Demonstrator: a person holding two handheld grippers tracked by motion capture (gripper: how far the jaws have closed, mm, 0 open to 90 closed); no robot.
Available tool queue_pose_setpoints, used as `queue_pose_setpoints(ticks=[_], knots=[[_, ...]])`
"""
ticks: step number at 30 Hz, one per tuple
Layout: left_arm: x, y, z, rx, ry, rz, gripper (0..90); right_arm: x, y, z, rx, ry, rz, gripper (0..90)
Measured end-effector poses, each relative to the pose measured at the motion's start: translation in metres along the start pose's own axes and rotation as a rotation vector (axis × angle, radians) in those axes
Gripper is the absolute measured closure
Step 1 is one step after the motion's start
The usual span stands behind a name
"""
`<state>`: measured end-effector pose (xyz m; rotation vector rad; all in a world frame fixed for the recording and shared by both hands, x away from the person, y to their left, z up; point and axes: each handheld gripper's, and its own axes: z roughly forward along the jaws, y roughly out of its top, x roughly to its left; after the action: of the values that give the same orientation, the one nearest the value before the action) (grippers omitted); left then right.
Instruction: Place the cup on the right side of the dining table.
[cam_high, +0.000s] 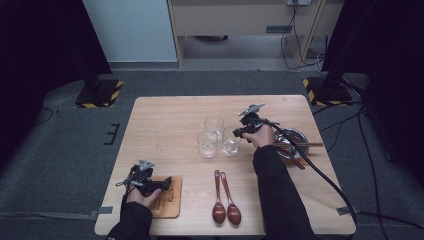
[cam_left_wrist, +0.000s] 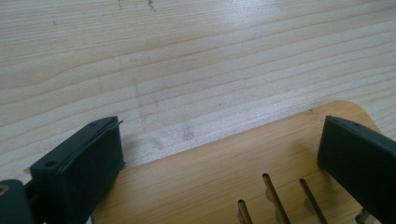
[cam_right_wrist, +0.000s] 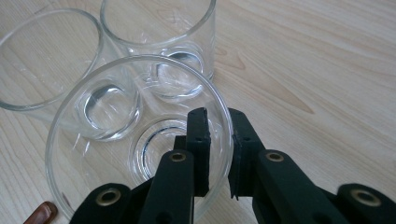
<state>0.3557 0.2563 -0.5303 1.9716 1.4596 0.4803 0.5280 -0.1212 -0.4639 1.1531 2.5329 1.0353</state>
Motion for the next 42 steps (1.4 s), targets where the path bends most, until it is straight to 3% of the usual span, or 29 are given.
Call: queue_pose_setpoints(ticks=[13, 22, 42], knots=[[0.000, 0.000, 0.000, 0.000, 0.000, -0.001, 0.0, -0.007, 0.006, -0.025, -0.094, -0.003, 0.002, 81.4], [0.000, 0.000, 0.000, 0.000, 0.000, 0.000, 0.0, -0.023, 0.003, -0.036, -0.139, -0.024, 0.026, 81.4], [0.000, 0.000, 0.000, 0.000, 0.000, 0.000, 0.0, -0.066, -0.014, -0.056, -0.132, -0.124, 0.063, 81.6]])
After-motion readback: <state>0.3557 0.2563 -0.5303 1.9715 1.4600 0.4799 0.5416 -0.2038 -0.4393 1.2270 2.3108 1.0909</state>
